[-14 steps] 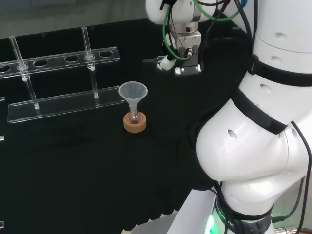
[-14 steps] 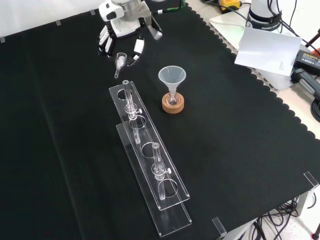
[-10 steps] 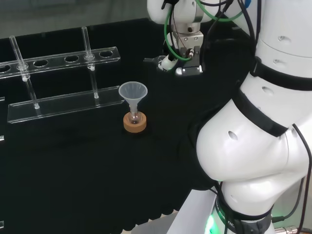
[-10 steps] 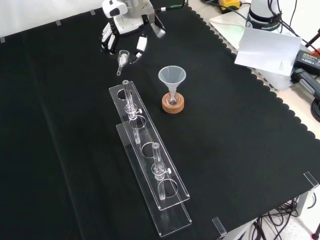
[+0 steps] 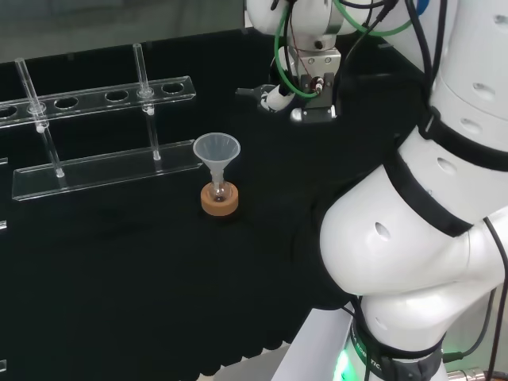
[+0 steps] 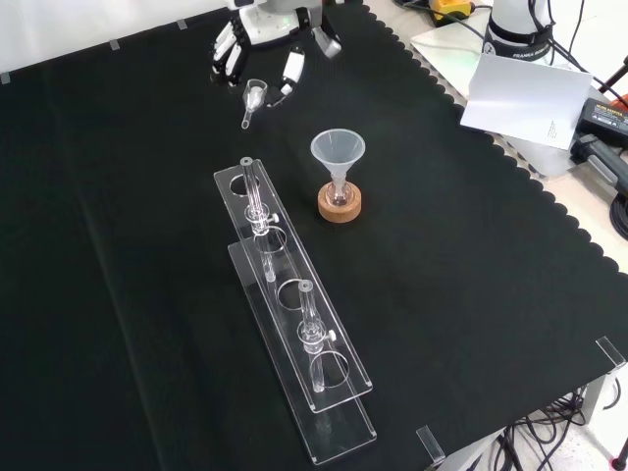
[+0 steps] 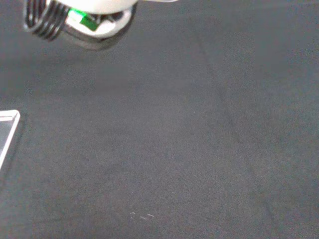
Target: Pour all the NaCl from the weighing funnel into the round-bottom flask.
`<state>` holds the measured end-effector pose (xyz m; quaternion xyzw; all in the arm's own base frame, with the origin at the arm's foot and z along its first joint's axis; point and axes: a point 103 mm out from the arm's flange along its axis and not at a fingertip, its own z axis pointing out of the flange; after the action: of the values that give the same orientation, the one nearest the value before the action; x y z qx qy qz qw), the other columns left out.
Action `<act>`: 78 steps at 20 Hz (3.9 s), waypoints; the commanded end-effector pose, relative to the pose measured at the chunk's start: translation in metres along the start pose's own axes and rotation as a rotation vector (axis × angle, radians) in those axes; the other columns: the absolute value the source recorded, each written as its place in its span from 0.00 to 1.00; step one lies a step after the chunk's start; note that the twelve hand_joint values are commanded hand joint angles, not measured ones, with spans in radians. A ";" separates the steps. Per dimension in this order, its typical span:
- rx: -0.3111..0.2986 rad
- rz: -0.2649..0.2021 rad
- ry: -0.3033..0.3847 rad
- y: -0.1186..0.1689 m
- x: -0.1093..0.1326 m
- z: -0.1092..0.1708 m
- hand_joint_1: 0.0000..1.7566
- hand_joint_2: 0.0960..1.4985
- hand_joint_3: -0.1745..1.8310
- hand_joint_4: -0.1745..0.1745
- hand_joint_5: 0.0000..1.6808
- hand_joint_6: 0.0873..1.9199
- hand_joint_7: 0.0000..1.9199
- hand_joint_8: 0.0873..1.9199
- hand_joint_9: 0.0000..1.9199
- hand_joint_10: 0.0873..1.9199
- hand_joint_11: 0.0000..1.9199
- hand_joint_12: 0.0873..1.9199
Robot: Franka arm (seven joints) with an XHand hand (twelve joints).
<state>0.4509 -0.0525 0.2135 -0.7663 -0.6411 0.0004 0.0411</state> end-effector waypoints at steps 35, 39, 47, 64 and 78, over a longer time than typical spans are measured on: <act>0.022 -0.070 -0.123 -0.149 0.039 -0.030 0.64 0.42 0.40 1.00 0.75 0.33 0.31 0.30 0.45 0.18 0.35 0.56; 0.032 -0.078 -0.148 -0.144 0.040 -0.029 0.64 0.42 0.39 1.00 0.75 0.33 0.31 0.30 0.45 0.17 0.35 0.56; 0.051 -0.092 -0.183 -0.136 0.049 -0.021 0.64 0.42 0.39 1.00 0.75 0.33 0.31 0.30 0.45 0.17 0.35 0.56; 0.063 -0.099 -0.284 -0.124 0.059 -0.019 0.64 0.42 0.39 1.00 0.75 0.32 0.31 0.30 0.45 0.17 0.35 0.56; 0.077 -0.122 -0.351 -0.119 0.062 -0.019 0.64 0.42 0.39 1.00 0.75 0.32 0.31 0.30 0.45 0.17 0.35 0.56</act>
<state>0.3452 0.0275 0.2429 -0.7149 -0.6823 0.1481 -0.0384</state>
